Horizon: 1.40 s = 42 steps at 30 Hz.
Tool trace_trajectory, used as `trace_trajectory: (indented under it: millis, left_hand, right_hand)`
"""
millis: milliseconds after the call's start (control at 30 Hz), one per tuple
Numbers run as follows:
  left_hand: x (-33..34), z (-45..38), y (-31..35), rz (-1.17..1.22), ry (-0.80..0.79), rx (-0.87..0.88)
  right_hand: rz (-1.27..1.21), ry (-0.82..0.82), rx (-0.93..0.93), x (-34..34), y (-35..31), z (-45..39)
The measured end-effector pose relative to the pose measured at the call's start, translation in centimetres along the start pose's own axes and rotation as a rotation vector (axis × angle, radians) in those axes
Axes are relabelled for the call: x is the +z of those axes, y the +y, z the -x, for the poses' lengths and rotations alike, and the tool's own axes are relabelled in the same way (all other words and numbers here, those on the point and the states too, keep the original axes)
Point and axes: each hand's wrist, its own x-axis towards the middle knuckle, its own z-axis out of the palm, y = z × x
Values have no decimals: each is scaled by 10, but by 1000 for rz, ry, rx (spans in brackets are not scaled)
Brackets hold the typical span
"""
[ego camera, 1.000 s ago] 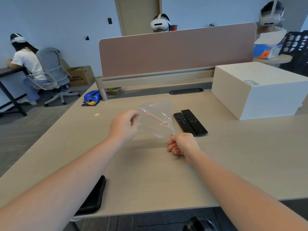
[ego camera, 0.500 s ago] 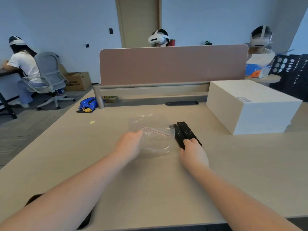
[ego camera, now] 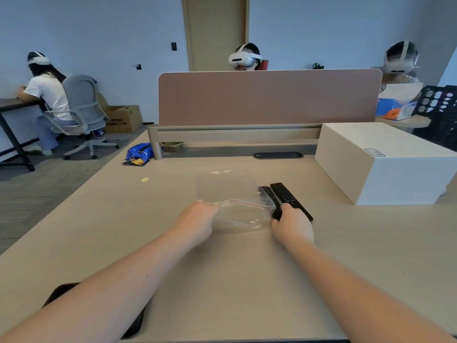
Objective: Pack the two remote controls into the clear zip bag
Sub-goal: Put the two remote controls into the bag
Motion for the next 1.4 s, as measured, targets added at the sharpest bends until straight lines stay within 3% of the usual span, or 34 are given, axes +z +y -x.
trace_trajectory:
  millis: [267,433,600,800,1000,1400]
  left_hand:
    - [-3,3,7,69,41,-71]
    - [-5,3,8,188,116,-138]
    - [-2,-4,1,232,142,-259]
    - [-9,-12,4,254,103,-406]
    - [-20,-12,8,297,177,-490]
    - [-13,2,32,317,205,-272]
  right_hand:
    - [-186,171,-15,-17,3,1]
    - [-495,398,-79,-55,-6,22]
    - [-773,403,-177,-82,-25,54]
    - [-756,303,-382,-80,-40,81]
    - [-691,150,-343,-59,-23,91]
    - [-394,196,-281,2,-32,63]
